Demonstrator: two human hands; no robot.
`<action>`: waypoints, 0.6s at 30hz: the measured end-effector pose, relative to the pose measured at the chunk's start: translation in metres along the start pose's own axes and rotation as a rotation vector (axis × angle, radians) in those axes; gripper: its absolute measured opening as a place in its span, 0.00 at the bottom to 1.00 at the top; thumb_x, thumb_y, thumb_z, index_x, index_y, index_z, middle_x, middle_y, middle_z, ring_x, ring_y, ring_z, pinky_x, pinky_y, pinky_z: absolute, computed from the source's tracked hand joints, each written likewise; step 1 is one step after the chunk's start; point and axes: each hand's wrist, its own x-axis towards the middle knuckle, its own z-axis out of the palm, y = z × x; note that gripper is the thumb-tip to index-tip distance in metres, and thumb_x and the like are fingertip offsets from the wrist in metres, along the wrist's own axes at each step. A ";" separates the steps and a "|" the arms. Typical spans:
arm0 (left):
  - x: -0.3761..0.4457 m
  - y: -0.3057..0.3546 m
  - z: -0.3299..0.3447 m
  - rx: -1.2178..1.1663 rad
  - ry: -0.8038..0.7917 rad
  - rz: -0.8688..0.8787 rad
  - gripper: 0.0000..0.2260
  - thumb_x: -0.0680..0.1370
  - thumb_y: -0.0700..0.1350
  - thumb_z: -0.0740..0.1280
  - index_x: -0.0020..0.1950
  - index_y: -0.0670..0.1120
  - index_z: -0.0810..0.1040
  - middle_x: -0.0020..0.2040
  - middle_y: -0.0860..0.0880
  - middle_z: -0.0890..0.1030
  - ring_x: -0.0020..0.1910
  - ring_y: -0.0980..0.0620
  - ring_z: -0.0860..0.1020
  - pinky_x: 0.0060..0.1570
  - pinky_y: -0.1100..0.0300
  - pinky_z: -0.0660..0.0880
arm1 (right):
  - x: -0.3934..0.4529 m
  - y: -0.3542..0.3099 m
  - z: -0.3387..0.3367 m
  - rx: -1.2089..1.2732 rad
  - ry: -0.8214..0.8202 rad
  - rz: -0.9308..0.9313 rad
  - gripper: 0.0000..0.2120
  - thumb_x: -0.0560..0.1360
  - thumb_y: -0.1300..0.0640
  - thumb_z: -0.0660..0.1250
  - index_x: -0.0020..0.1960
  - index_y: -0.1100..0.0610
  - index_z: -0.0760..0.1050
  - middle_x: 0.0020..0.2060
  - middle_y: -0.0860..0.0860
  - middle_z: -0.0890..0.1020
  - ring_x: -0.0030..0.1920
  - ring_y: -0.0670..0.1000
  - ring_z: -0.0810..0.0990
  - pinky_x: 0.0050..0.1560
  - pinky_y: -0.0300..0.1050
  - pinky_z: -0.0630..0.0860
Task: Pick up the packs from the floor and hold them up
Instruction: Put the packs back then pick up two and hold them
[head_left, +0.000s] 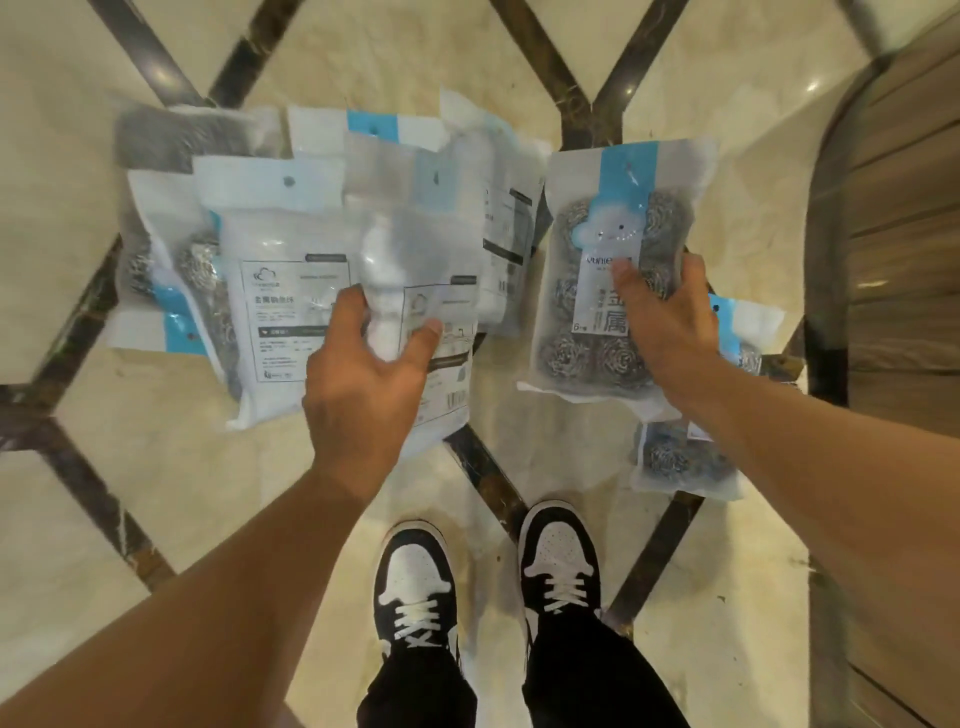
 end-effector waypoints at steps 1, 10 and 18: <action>0.003 0.014 -0.012 -0.022 0.012 -0.018 0.17 0.73 0.60 0.73 0.57 0.54 0.75 0.54 0.54 0.84 0.56 0.48 0.83 0.59 0.44 0.79 | -0.009 -0.015 -0.013 0.005 -0.009 -0.042 0.30 0.77 0.34 0.68 0.70 0.51 0.66 0.60 0.55 0.79 0.59 0.60 0.78 0.59 0.55 0.75; 0.001 0.205 -0.160 -0.270 0.084 0.058 0.15 0.74 0.48 0.79 0.57 0.47 0.81 0.48 0.56 0.85 0.42 0.66 0.84 0.43 0.69 0.80 | -0.118 -0.211 -0.142 0.131 -0.037 -0.359 0.26 0.67 0.39 0.81 0.59 0.47 0.75 0.48 0.40 0.84 0.44 0.33 0.81 0.41 0.30 0.76; -0.064 0.413 -0.346 -0.475 0.163 0.138 0.13 0.73 0.47 0.80 0.55 0.50 0.84 0.45 0.58 0.88 0.45 0.59 0.87 0.48 0.59 0.81 | -0.271 -0.398 -0.289 0.299 -0.066 -0.551 0.27 0.66 0.39 0.82 0.59 0.46 0.75 0.49 0.42 0.85 0.50 0.43 0.84 0.50 0.41 0.79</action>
